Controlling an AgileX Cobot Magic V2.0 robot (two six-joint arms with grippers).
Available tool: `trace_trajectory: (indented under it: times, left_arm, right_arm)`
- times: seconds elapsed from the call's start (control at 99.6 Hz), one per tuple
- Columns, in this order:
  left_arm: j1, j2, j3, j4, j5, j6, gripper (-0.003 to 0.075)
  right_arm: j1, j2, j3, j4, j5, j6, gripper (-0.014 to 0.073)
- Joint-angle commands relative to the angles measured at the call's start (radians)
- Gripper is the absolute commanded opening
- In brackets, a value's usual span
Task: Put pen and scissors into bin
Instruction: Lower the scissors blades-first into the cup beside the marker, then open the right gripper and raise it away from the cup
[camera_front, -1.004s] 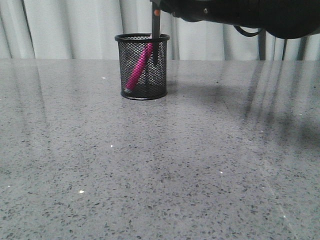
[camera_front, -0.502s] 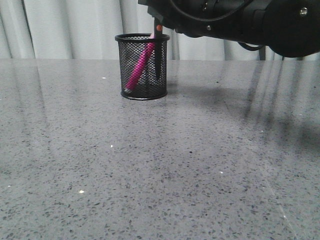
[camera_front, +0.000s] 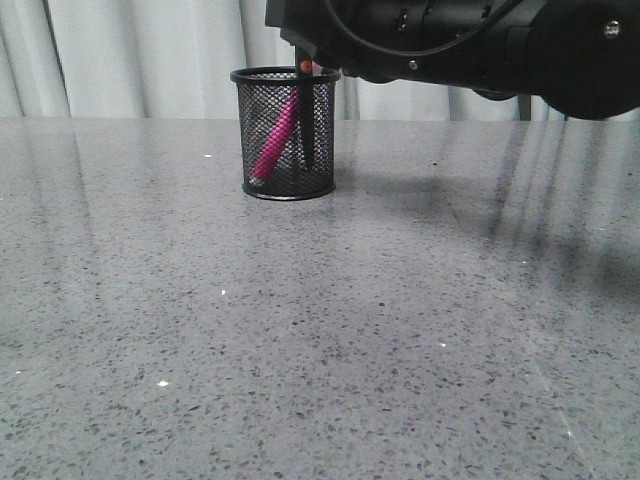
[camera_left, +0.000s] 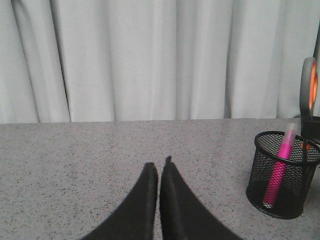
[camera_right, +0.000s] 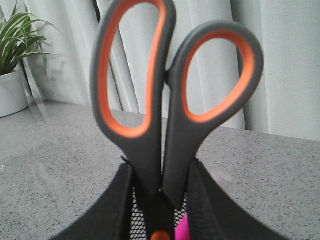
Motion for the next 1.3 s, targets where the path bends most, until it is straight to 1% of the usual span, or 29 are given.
trace_trajectory:
  times: [0.0, 0.11, 0.201, 0.401, 0.602, 0.713, 0.793, 0.984, 1.174, 1.295]
  left_arm:
    - [0.002, 0.001, -0.029, -0.004, -0.063, -0.008, -0.0022]
    - [0.002, 0.001, -0.029, -0.004, -0.063, -0.008, -0.0022]
    - [0.002, 0.001, -0.029, -0.004, -0.063, -0.008, -0.0022]
    - [0.002, 0.001, -0.029, -0.004, -0.063, -0.008, -0.0022]
    - [0.002, 0.001, -0.029, -0.004, -0.063, -0.008, -0.0022]
    - [0.002, 0.001, -0.029, -0.004, -0.063, -0.008, -0.0022]
    - [0.002, 0.001, -0.029, -0.004, -0.063, -0.008, -0.0022]
    - [0.002, 0.001, -0.029, -0.004, -0.063, -0.008, -0.0022]
    - [0.002, 0.001, -0.029, -0.004, -0.063, -0.008, -0.0022]
    - [0.002, 0.001, -0.029, -0.004, -0.063, -0.008, -0.0022]
  right_arm:
    - [-0.002, -0.045, -0.021, -0.007, -0.058, -0.003, -0.0075]
    - [-0.002, -0.045, -0.021, -0.007, -0.036, -0.003, -0.0074]
    - [-0.002, -0.045, -0.021, -0.007, -0.030, -0.003, -0.0041]
    - [-0.002, -0.045, -0.021, -0.007, -0.030, -0.003, 0.0108]
    - [-0.002, -0.045, -0.021, -0.007, -0.030, -0.003, 0.0227]
    - [-0.002, -0.045, -0.021, -0.007, -0.046, -0.003, 0.0309]
    - [-0.002, -0.045, -0.021, -0.007, -0.057, -0.003, 0.0349]
    - [-0.002, -0.045, -0.021, -0.007, -0.108, -0.003, 0.0356]
    - [-0.002, -0.045, -0.021, -0.007, -0.189, -0.005, 0.0356]
    - [-0.002, -0.047, -0.021, -0.007, -0.249, -0.042, 0.0356]
